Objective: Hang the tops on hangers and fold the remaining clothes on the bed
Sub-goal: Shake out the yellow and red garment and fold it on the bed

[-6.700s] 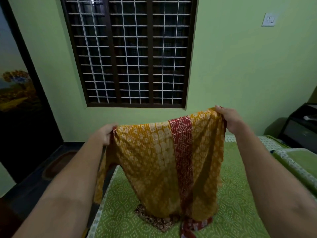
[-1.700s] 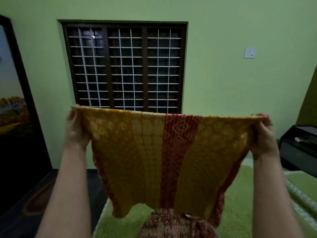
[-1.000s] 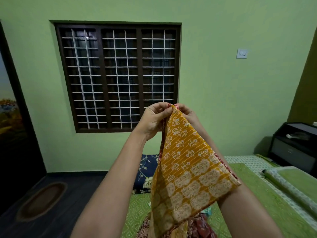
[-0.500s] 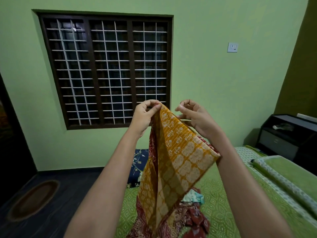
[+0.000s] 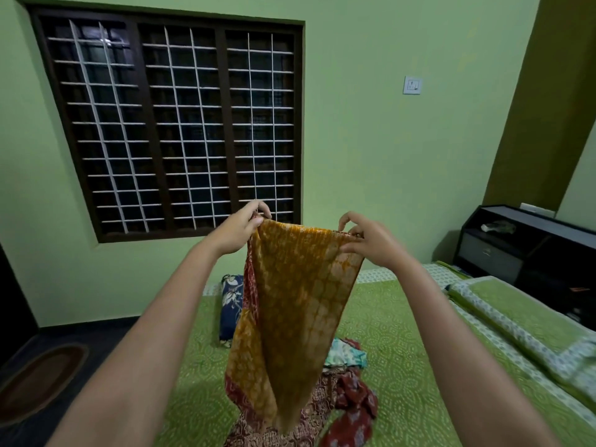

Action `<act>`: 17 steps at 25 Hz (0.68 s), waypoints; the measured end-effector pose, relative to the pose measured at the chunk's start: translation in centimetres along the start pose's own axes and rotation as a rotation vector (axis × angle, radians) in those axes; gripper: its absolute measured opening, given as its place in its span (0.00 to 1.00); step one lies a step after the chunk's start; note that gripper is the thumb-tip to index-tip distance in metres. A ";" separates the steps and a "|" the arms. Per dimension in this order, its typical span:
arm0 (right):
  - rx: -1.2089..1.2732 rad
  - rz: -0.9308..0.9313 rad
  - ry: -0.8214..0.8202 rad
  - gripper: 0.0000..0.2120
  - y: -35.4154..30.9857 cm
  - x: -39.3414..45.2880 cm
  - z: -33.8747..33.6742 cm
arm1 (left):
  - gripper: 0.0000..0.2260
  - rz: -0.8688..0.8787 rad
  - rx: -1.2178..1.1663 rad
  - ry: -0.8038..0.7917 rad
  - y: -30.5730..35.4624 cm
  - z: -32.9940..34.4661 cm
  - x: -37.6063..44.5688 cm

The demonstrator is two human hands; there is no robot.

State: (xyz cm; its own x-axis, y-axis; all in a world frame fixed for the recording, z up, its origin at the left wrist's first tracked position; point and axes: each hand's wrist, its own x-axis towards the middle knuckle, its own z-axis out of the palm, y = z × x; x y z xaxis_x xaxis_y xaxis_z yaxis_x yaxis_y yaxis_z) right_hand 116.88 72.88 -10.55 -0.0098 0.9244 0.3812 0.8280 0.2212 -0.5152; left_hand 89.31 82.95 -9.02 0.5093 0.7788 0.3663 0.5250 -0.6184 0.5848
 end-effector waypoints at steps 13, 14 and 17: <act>-0.140 0.059 0.046 0.08 0.1 -3.6 -2.2 | 0.14 0.431 0.489 -0.316 -1.6 5.2 -2.0; -0.150 0.079 0.054 0.08 0.5 -4.5 -2.5 | 0.15 0.450 0.472 -0.321 -1.6 6.0 -1.8; -0.173 0.152 0.103 0.08 1.6 -7.5 -3.5 | 0.19 0.468 0.377 -0.391 -0.8 8.4 -1.3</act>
State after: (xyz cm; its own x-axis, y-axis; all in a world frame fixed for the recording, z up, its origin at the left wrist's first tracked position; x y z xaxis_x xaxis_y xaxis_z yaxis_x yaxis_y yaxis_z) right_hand 120.27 65.26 -11.53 0.1723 0.9047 0.3897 0.8994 0.0169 -0.4367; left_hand 93.92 81.60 -16.02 0.9087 0.3714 0.1906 0.3553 -0.9278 0.1141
